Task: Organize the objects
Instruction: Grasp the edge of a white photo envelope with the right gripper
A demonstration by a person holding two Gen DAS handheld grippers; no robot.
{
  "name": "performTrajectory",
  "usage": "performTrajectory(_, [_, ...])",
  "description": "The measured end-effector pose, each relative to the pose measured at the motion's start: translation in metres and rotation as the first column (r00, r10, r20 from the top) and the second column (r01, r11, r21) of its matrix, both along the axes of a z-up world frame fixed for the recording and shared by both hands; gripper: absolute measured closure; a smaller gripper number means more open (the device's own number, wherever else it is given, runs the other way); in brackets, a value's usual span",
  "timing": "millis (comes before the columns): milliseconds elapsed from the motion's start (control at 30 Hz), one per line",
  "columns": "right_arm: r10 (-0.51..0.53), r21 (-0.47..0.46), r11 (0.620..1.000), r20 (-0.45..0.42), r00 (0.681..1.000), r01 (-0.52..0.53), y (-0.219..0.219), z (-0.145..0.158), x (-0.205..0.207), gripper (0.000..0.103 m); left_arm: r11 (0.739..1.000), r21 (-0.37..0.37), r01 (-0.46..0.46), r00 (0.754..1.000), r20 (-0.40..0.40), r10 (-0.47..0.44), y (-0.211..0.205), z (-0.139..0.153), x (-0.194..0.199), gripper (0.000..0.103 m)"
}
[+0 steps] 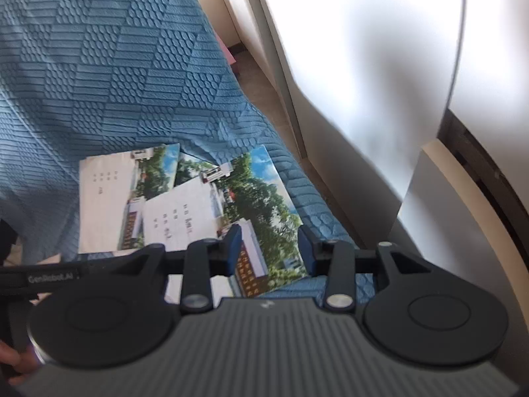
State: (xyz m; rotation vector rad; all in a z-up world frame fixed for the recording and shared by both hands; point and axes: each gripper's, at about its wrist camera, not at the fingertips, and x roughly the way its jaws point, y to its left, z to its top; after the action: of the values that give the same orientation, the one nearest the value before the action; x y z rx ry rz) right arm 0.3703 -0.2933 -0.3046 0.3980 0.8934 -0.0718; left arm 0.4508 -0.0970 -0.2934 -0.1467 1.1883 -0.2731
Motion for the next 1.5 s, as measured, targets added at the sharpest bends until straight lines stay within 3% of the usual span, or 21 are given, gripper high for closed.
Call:
performTrajectory(333, [-0.002,0.015,1.000,-0.041,0.999,0.003,-0.008,-0.039,0.054,0.063,1.000,0.015,0.016,0.998,-0.053,-0.015,-0.006,-0.032,0.023,0.047])
performTrajectory(533, [0.040,-0.018,0.999,-0.042,0.998,-0.041,-0.010,-0.060,0.081,0.063,0.998,0.039,0.056,0.998,-0.007,-0.056,-0.012,-0.033,0.022,0.043])
performTrajectory(733, [0.132,-0.056,0.990,-0.019,0.991,-0.133,0.000,-0.066,0.092,0.057,0.993,0.076,0.094,0.995,0.029,-0.096,-0.020,-0.033,0.018,0.045])
performTrajectory(800, [0.173,-0.023,0.985,-0.015,0.985,-0.173,0.002,-0.064,0.092,0.056,0.989,0.108,0.106,0.993,0.043,-0.111,-0.023,-0.033,0.016,0.048])
performTrajectory(933, [0.148,0.041,0.988,0.004,0.989,-0.148,-0.005,-0.062,0.088,0.054,0.985,0.132,0.107,0.991,0.061,-0.116,-0.021,-0.032,0.013,0.059])
performTrajectory(1200, [0.084,0.262,0.959,0.086,0.993,-0.104,-0.034,-0.048,0.072,0.056,0.989,0.118,0.083,0.994,0.062,-0.091,-0.013,-0.030,0.016,0.063])
performTrajectory(1367, [0.088,0.366,0.922,0.115,0.989,-0.125,-0.045,-0.042,0.064,0.071,0.988,0.129,0.081,0.993,0.072,-0.091,-0.013,-0.030,0.014,0.063])
performTrajectory(1500, [0.137,0.420,0.895,0.059,0.989,-0.149,-0.047,-0.050,0.069,0.077,0.989,0.133,0.072,0.994,0.077,-0.082,-0.011,-0.030,0.015,0.063])
